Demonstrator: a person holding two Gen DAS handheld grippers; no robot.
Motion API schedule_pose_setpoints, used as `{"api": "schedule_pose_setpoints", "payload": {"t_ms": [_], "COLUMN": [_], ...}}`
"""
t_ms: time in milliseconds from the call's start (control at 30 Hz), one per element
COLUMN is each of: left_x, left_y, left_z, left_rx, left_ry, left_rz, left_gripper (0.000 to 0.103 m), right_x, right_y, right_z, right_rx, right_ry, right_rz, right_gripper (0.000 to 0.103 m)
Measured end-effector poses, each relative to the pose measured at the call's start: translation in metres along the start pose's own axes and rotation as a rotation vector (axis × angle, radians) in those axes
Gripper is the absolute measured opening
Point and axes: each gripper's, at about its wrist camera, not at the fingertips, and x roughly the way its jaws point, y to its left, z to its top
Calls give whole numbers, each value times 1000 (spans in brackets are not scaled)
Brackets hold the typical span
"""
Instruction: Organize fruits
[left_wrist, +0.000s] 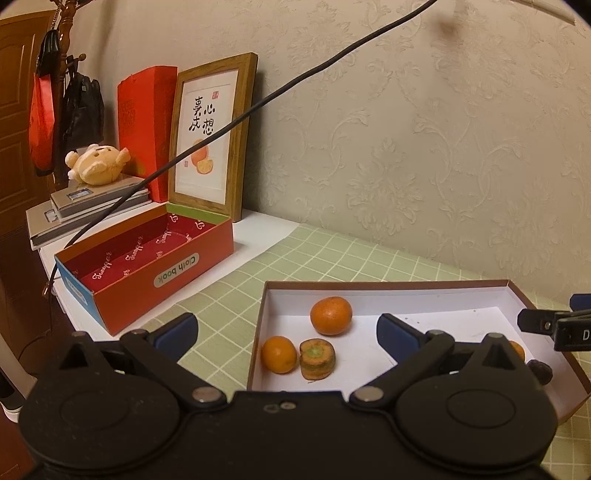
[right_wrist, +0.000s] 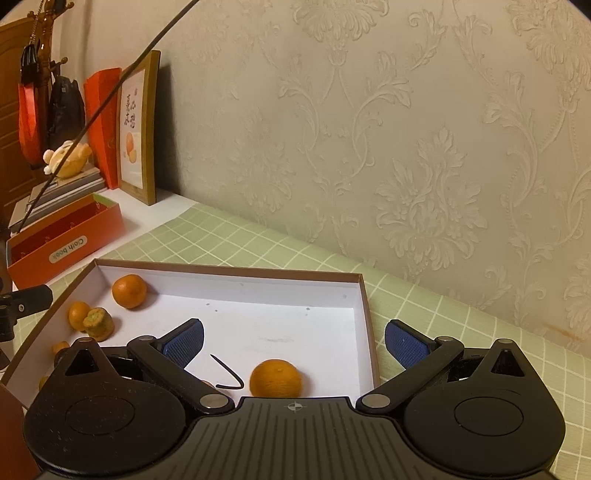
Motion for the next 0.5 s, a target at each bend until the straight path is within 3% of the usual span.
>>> {"api": "schedule_pose_setpoints", "payload": {"t_ms": [300, 500], "left_x": [-25, -93], "left_y": [-11, -26], "left_z": [11, 23], "left_rx": [55, 115], "left_ry": [-27, -87], "left_rz": [-22, -71], "left_gripper": [97, 97], "right_x": [-25, -103], "right_y": [-1, 1], "right_z": [10, 21], "right_rx": [-7, -7], "right_ry": [-7, -67], "right_rz": [17, 20], "right_gripper": [103, 103]}}
